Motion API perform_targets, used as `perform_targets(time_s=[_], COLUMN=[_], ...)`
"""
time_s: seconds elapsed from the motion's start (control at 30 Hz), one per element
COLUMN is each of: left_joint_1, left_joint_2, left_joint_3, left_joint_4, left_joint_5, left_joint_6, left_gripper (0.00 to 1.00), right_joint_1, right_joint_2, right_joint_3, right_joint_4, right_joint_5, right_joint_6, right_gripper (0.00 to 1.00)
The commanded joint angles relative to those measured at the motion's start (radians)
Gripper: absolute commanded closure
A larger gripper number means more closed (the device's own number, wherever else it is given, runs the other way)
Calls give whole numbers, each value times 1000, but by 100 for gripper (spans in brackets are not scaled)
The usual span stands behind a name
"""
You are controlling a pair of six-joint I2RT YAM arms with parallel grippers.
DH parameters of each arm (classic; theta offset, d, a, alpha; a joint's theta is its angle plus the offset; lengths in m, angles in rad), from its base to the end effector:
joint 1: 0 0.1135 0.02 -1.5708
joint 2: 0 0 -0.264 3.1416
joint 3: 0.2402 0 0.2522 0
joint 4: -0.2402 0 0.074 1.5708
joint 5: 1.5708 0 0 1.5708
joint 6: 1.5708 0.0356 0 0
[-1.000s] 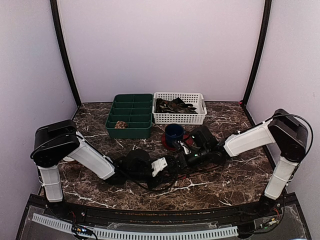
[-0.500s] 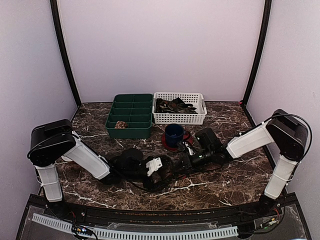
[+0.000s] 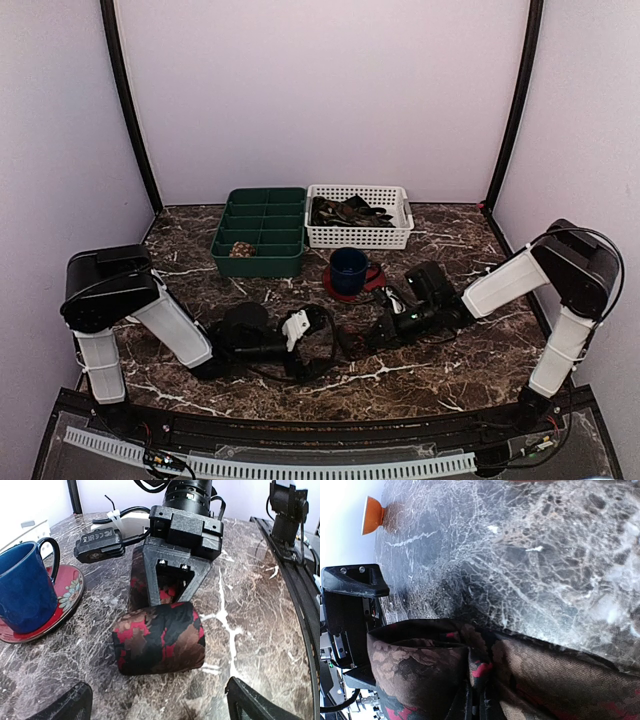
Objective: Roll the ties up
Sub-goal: Roll the tie at the center of the board.
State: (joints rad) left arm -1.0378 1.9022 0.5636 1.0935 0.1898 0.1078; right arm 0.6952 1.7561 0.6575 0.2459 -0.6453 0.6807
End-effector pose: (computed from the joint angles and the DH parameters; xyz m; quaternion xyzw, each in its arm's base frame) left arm 0.1600 -0.2845 0.1121 0.4743 0.6278 -0.3415 0.5141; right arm 0.2174 0.2092 0.1050 -0.1178 0.8871 0.4409 0.0690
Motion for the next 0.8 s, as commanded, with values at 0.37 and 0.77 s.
perform_targets(time_s=[0.37, 0.77], left_joint_1=[-74, -92], left_joint_2=[213, 317], left_joint_3=[138, 264], left_joint_4=[204, 86], left_joint_5=[-99, -117], left_joint_6=[-220, -127], left_gripper=[9, 49], right_joint_1=[-5, -5], right_joint_2=[56, 28], right_joint_3=[-55, -60], right_joint_4=[-144, -121], right_joint_5=[169, 137], right_joint_6=[-39, -35], right_gripper=[100, 100])
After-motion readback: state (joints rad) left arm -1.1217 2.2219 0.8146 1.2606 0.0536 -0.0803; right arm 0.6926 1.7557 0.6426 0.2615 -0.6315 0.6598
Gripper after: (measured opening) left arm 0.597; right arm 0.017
